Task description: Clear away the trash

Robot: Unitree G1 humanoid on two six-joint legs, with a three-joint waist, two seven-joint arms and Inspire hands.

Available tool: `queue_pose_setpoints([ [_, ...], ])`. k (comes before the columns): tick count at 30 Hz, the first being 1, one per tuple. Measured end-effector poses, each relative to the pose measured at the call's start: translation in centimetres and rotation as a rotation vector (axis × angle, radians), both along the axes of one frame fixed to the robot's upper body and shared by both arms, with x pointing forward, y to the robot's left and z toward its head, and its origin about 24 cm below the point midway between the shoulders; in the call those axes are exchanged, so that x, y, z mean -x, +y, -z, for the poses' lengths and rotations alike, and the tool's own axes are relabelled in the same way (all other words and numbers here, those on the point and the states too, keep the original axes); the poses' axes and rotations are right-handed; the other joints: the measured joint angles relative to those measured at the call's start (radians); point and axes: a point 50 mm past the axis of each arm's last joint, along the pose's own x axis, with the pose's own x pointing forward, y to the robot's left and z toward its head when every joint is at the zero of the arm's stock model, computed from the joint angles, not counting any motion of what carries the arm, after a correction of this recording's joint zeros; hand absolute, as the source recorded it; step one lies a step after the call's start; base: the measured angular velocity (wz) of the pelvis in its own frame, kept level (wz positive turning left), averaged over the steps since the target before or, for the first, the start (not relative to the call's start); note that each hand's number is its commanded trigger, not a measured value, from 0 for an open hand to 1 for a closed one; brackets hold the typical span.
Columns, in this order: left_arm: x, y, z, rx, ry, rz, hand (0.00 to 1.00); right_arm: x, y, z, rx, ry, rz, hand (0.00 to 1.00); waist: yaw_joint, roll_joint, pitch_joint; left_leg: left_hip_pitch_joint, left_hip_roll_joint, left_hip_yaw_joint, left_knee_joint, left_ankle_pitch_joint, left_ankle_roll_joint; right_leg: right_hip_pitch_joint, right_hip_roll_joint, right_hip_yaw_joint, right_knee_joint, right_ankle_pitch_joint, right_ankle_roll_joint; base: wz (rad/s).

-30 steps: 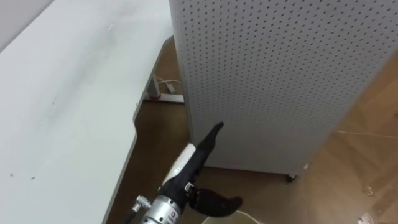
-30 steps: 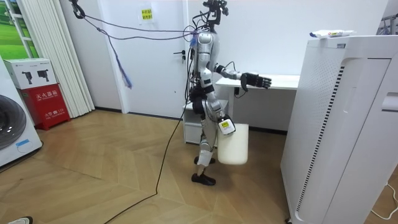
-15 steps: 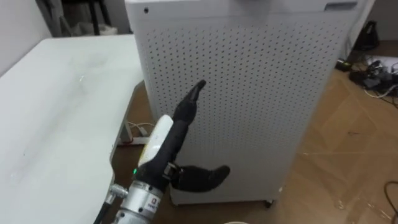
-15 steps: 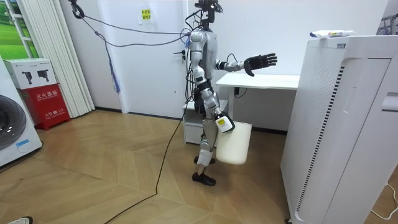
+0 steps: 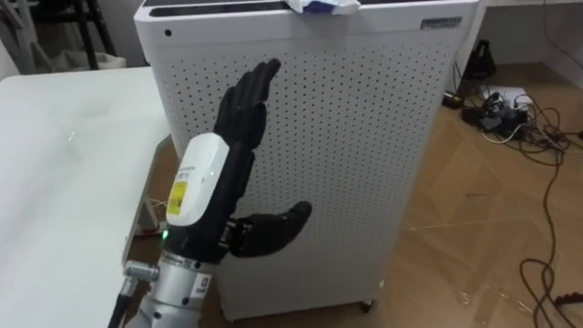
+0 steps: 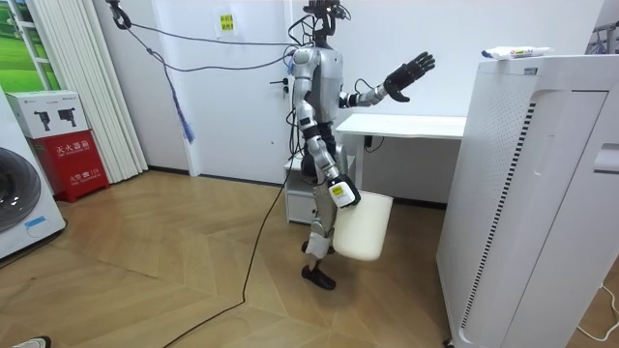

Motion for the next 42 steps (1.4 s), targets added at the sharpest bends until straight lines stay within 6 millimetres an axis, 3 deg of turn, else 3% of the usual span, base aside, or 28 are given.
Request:
queue_pose_setpoints([
  [2,0.0,0.5,0.1,-0.016,-0.012,-0.033,0.00,0.1,0.0,0.1,-0.011,0.008,-0.007,1.00,0.003,-0.004,0.0014,-0.008,0.020,0.003,0.064,-0.015,-0.008,0.007,0.008,-0.005,0.012,-0.015,-0.012,-0.27],
  [5,0.0,1.2,0.1,-0.022,-0.025,-0.074,0.00,0.2,-0.1,0.1,-0.005,0.014,-0.028,1.00,0.021,-0.004,0.0063,-0.078,0.077,-0.008,0.324,-0.023,-0.016,0.016,0.026,0.000,0.060,-0.058,-0.044,-0.45],
  [6,0.0,1.3,0.0,-0.015,-0.034,-0.079,0.00,0.3,-0.3,0.0,0.002,0.016,-0.035,1.00,0.023,0.008,0.0109,-0.121,0.106,-0.051,0.447,-0.008,-0.018,0.028,0.040,0.007,0.081,-0.074,-0.055,-0.40],
  [7,0.0,1.4,0.0,-0.012,-0.041,-0.081,0.00,0.3,-0.3,0.0,0.004,0.019,-0.040,1.00,0.023,0.009,0.0147,-0.157,0.118,-0.088,0.550,0.035,-0.020,0.036,0.050,0.022,0.111,-0.091,-0.064,-0.34],
  [8,0.0,1.5,0.2,-0.007,-0.042,-0.084,0.00,0.4,-0.3,0.1,0.007,0.021,-0.043,1.00,0.021,0.005,0.0174,-0.177,0.124,-0.100,0.595,0.067,-0.021,0.042,0.053,0.028,0.119,-0.099,-0.068,-0.24],
  [9,-0.1,1.6,0.6,-0.001,-0.032,-0.094,0.00,0.5,-0.6,0.0,0.018,0.024,-0.047,1.00,0.023,0.004,0.0185,-0.220,0.121,-0.143,0.659,0.098,-0.017,0.060,0.060,0.041,0.125,-0.108,-0.076,-0.06],
  [11,-0.2,1.6,1.0,0.006,-0.022,-0.098,0.00,0.3,-1.3,-0.2,0.039,0.020,-0.045,1.00,0.006,0.009,0.0153,-0.292,0.096,-0.174,0.643,0.059,-0.002,0.060,0.059,0.040,0.125,-0.112,-0.082,0.00],
  [13,-0.1,1.6,1.0,0.010,-0.032,-0.107,0.00,0.4,-1.8,-0.3,0.054,0.020,-0.023,1.00,0.013,0.005,0.0176,-0.367,0.052,-0.180,0.500,0.055,-0.014,0.059,0.054,0.049,0.119,-0.117,-0.088,-0.21],
  [14,-0.1,1.6,0.9,0.006,-0.041,-0.113,0.00,0.4,-1.9,-0.3,0.059,0.022,-0.020,1.00,0.018,0.005,0.0175,-0.375,0.044,-0.180,0.444,0.059,-0.018,0.061,0.055,0.053,0.117,-0.119,-0.089,-0.25],
  [16,-0.1,1.6,0.8,-0.015,-0.065,-0.125,0.00,0.9,-2.1,-0.1,0.072,0.035,-0.008,1.00,0.022,0.004,0.0170,-0.382,0.011,-0.194,0.219,0.103,-0.031,0.076,0.058,0.062,0.103,-0.134,-0.085,-0.18],
  [17,0.0,1.7,0.8,-0.024,-0.077,-0.130,0.00,1.0,-2.2,-0.1,0.076,0.038,-0.005,1.00,0.025,0.004,0.0139,-0.381,0.006,-0.198,0.173,0.118,-0.028,0.078,0.058,0.067,0.104,-0.140,-0.082,-0.17],
  [19,0.1,1.7,0.5,-0.049,-0.120,-0.147,0.00,1.2,-2.3,-0.1,0.088,0.042,0.004,1.00,0.029,0.006,0.0072,-0.357,-0.017,-0.197,0.099,0.206,0.002,0.090,0.044,0.077,0.100,-0.162,-0.060,-0.17],
  [21,0.1,1.8,0.4,-0.049,-0.138,-0.154,0.00,1.3,-2.4,0.0,0.095,0.045,0.003,1.00,0.032,-0.001,0.0051,-0.331,-0.041,-0.188,0.077,0.233,0.033,0.106,0.021,0.072,0.085,-0.172,-0.043,-0.14],
  [22,0.2,1.9,0.2,-0.057,-0.152,-0.156,0.00,1.4,-2.2,0.0,0.093,0.046,0.002,1.00,0.032,-0.008,0.0002,-0.324,-0.056,-0.184,0.074,0.230,0.040,0.117,0.006,0.066,0.067,-0.176,-0.036,-0.06],
  [25,0.3,1.7,-0.7,-0.061,-0.192,-0.143,0.00,1.4,-2.2,0.0,0.087,0.046,-0.002,1.00,0.031,-0.022,-0.0001,-0.324,-0.087,-0.192,0.085,0.200,0.052,0.139,-0.023,0.045,0.041,-0.186,-0.017,0.13],
  [29,0.1,1.5,-1.4,-0.059,-0.225,-0.131,0.00,1.2,-2.2,-0.1,0.088,0.040,-0.005,1.00,0.028,-0.017,-0.0020,-0.320,-0.112,-0.198,0.136,0.153,0.070,0.181,-0.054,0.002,0.042,-0.201,0.009,0.16],
  [31,0.0,1.3,-2.1,-0.065,-0.261,-0.122,0.00,1.0,-2.1,-0.1,0.085,0.035,-0.007,1.00,0.048,-0.014,-0.0021,-0.309,-0.123,-0.195,0.146,0.120,0.078,0.176,-0.076,-0.020,0.097,-0.209,0.023,0.02],
  [34,0.0,1.2,-3.0,-0.090,-0.315,-0.101,0.00,0.8,-2.0,-0.2,0.083,0.034,-0.012,1.00,0.056,-0.010,0.0002,-0.293,-0.143,-0.197,0.165,0.085,0.098,0.158,-0.115,-0.057,0.198,-0.211,0.029,0.16],
  [36,0.2,1.2,-3.3,-0.080,-0.341,-0.101,0.00,0.8,-2.0,-0.2,0.085,0.033,-0.012,1.00,0.060,-0.001,0.0002,-0.283,-0.151,-0.200,0.170,0.064,0.110,0.164,-0.121,-0.060,0.213,-0.204,0.043,0.09],
  [38,0.4,1.1,-3.9,-0.074,-0.369,-0.096,0.00,0.8,-2.0,-0.2,0.083,0.032,-0.013,1.00,0.079,0.012,0.0027,-0.274,-0.154,-0.204,0.168,0.055,0.121,0.167,-0.119,-0.066,0.217,-0.187,0.073,0.00],
  [39,0.6,1.1,-4.4,-0.067,-0.395,-0.096,0.00,0.8,-2.0,-0.2,0.084,0.033,-0.012,1.00,0.082,0.022,0.0081,-0.270,-0.156,-0.223,0.163,0.053,0.123,0.157,-0.114,-0.060,0.226,-0.174,0.089,0.07],
  [42,0.9,1.3,-5.5,-0.044,-0.459,-0.111,0.00,1.1,-1.8,0.0,0.072,0.044,-0.022,1.00,0.086,0.037,0.0116,-0.254,-0.155,-0.272,0.122,0.069,0.123,0.093,-0.083,0.005,0.126,-0.194,0.080,0.25],
])
